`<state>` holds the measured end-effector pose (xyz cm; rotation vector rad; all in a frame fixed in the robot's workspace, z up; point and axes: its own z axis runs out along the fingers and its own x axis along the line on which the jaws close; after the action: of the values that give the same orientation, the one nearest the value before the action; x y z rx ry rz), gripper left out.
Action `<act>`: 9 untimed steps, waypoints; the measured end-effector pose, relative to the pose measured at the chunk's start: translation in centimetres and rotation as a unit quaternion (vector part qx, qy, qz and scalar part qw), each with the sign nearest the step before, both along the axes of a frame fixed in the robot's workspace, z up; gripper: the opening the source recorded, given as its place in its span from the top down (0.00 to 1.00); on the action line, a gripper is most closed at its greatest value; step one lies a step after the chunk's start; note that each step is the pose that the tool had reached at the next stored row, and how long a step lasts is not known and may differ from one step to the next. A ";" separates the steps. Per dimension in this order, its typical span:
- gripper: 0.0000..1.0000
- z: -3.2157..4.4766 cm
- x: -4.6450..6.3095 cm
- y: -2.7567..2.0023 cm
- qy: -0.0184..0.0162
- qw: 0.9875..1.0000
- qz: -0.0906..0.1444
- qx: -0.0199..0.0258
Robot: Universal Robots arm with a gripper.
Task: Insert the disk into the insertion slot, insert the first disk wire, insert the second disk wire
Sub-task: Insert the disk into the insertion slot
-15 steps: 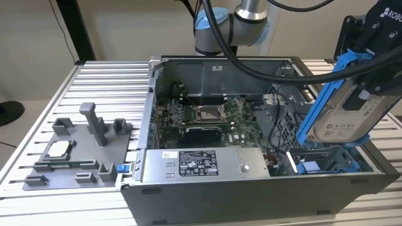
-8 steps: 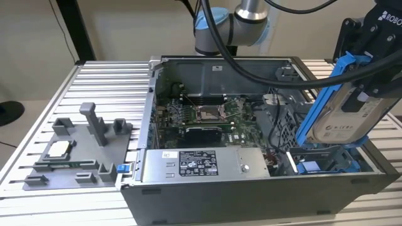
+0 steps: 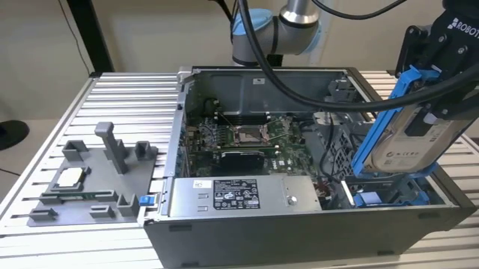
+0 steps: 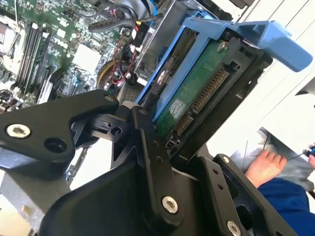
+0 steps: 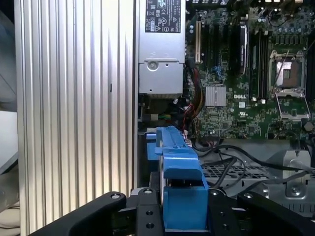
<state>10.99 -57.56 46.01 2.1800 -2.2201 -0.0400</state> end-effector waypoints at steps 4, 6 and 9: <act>1.00 -0.29 0.0 0.00 0.000 1.000 0.000 0.000; 1.00 -0.39 0.0 0.00 0.000 1.000 0.000 0.000; 1.00 -0.48 0.0 0.00 0.000 1.000 0.000 0.000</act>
<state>11.00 -57.56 45.54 2.1800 -2.2200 -0.0400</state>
